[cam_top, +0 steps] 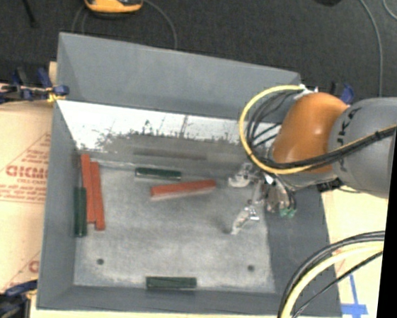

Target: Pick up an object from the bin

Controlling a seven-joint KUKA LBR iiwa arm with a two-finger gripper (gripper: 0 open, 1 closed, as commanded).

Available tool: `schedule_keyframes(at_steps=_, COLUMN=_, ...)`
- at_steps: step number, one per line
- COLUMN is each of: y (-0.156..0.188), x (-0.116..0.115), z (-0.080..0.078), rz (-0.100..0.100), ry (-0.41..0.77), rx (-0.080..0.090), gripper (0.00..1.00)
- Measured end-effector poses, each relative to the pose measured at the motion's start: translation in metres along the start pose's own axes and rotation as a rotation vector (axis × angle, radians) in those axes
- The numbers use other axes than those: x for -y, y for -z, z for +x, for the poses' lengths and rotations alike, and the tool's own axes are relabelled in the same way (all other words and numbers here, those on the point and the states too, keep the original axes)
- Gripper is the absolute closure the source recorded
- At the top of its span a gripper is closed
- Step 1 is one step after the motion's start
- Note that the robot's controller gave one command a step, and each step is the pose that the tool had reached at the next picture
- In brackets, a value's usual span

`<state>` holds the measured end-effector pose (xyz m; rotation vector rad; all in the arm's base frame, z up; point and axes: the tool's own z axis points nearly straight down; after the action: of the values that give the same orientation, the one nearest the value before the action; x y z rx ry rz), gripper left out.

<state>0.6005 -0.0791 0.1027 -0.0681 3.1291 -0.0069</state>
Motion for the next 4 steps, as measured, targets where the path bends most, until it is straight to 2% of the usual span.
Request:
schedule_keyframes(at_steps=1, y=0.019, x=-0.069, z=-0.015, rz=-0.004, ry=0.095, rx=-0.013, gripper=0.0)
schedule_keyframes(at_steps=2, y=0.024, x=-0.089, z=-0.039, rz=-0.009, ry=0.097, rx=0.005, gripper=0.0)
schedule_keyframes(at_steps=3, y=-0.023, x=-0.091, z=-0.035, rz=-0.006, ry=0.034, rx=-0.018, gripper=1.0)
schedule_keyframes(at_steps=4, y=-0.023, x=-0.091, z=-0.036, rz=-0.006, ry=0.034, rx=-0.016, gripper=1.0)
